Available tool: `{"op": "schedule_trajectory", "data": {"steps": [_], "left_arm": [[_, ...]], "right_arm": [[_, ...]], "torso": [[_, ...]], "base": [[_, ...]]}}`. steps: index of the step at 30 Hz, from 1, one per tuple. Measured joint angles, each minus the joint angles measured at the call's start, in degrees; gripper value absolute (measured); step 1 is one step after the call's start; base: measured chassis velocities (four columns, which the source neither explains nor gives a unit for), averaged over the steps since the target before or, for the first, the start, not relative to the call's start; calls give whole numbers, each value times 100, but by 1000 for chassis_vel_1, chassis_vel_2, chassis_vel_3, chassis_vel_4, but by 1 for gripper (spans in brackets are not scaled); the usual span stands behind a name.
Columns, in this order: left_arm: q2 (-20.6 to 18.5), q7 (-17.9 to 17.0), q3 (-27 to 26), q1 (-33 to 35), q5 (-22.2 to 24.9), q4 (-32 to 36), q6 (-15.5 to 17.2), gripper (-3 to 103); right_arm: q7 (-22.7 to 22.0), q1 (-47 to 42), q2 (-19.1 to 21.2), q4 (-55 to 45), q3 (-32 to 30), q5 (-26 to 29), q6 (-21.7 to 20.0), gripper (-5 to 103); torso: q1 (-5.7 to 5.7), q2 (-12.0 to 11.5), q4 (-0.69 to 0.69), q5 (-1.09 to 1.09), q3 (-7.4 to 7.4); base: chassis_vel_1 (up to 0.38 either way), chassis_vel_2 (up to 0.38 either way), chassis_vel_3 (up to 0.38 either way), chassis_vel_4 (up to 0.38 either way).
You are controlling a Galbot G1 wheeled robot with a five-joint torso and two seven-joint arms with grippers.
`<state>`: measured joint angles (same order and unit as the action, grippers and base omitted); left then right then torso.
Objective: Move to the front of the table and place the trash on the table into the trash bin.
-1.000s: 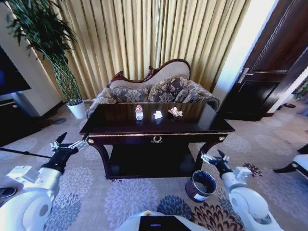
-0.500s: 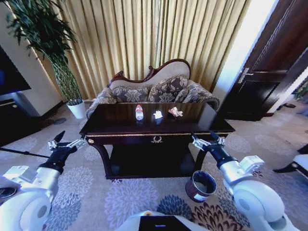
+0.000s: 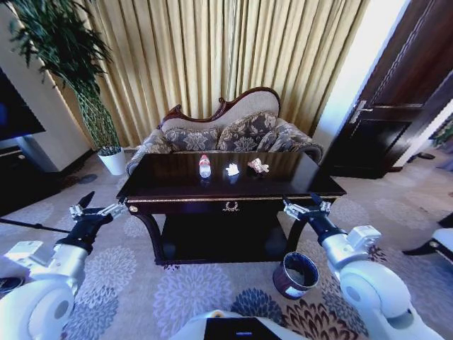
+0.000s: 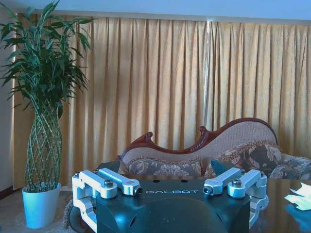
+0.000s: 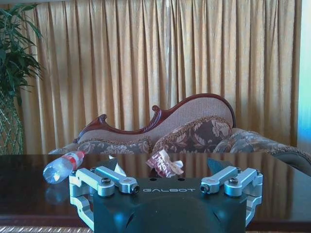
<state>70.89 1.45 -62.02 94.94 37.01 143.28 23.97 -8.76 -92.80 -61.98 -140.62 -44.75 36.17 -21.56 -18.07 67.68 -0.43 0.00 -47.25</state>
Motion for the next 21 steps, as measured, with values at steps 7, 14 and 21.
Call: {"op": "schedule_trajectory", "data": {"steps": [7,14,21], "left_arm": [[2,5,13,2,-12,0,6,100],[-12,8,-9,6,-14,-1,6,100],[-7,7,-22,89,-4,-2,-45,100]], "right_arm": [[0,64,43,-6,-11,37,-12,100],[1,67,87,-43,59,48,-17,100],[-8,341,389,123,98,384,-186,100]], "torso": [[-3,-1,0,0,-1],[-9,-4,-1,-1,-3],[3,1,0,0,2]], "base": [[-171,179,174,-183],[-155,144,160,-142],[-24,7,10,-13]]}}
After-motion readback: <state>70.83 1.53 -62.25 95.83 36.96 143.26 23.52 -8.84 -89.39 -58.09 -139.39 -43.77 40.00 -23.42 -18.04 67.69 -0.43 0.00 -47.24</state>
